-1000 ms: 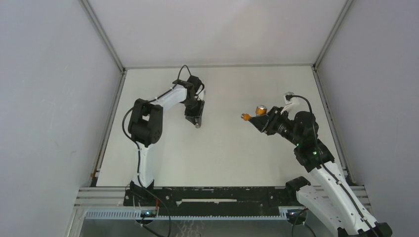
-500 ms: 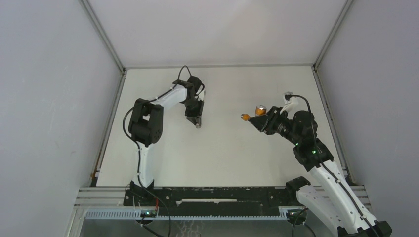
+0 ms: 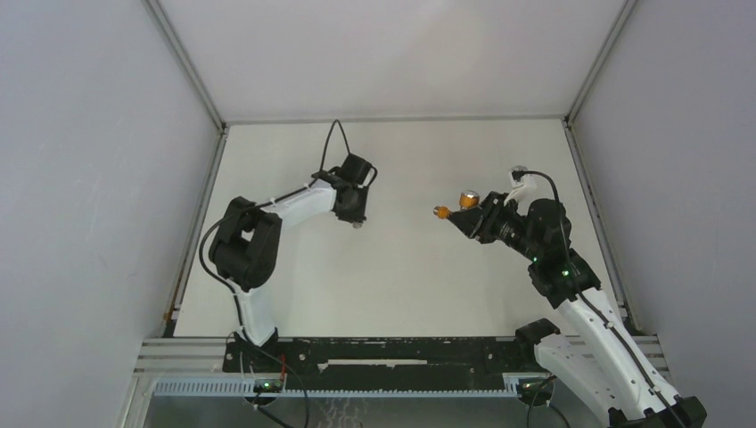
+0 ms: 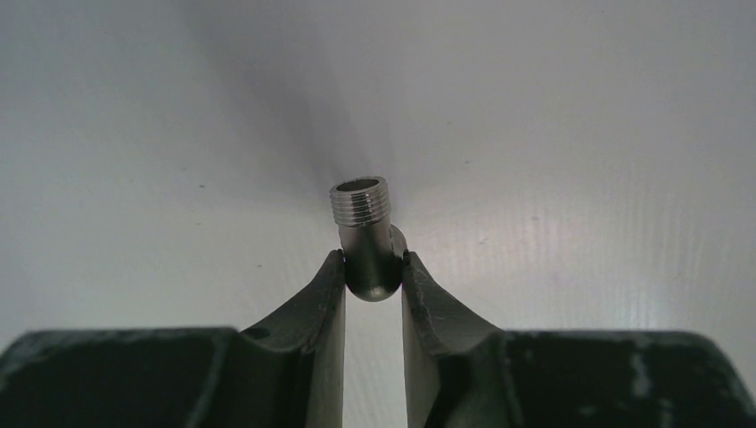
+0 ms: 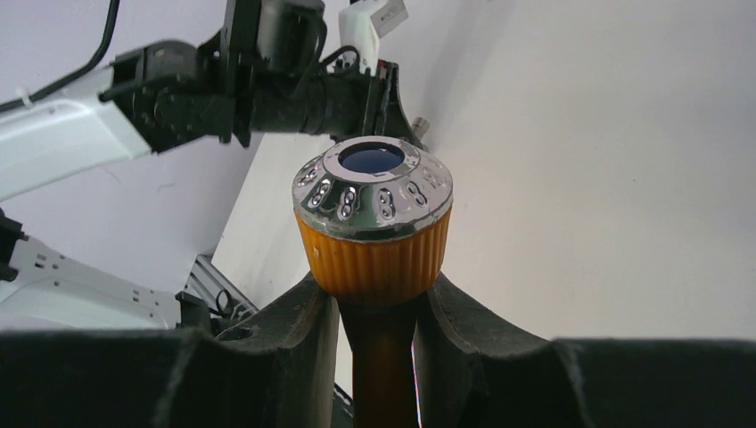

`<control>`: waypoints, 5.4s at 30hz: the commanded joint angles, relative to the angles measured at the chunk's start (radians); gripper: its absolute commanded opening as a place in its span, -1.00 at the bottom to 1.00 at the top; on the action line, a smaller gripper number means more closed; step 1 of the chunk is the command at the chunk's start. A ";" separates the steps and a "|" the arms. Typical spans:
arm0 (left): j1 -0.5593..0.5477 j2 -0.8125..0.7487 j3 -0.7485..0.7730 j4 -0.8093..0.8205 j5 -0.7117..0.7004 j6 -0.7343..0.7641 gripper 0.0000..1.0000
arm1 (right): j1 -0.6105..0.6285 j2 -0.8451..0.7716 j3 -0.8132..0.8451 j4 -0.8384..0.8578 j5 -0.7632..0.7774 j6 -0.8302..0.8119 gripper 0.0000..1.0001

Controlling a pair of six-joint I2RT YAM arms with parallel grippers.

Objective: Install the water faucets

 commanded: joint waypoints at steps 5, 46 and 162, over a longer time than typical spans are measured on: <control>-0.127 -0.103 -0.211 0.375 -0.195 -0.140 -1.00 | -0.002 -0.005 0.048 0.050 -0.018 -0.006 -1.00; -0.140 -0.016 -0.042 0.085 -0.115 -0.223 0.36 | -0.002 -0.020 0.051 0.023 -0.007 -0.016 -1.00; 0.104 -0.647 -0.082 0.133 1.425 -0.516 -1.00 | 1.076 0.031 -0.134 0.839 0.600 -1.740 -1.00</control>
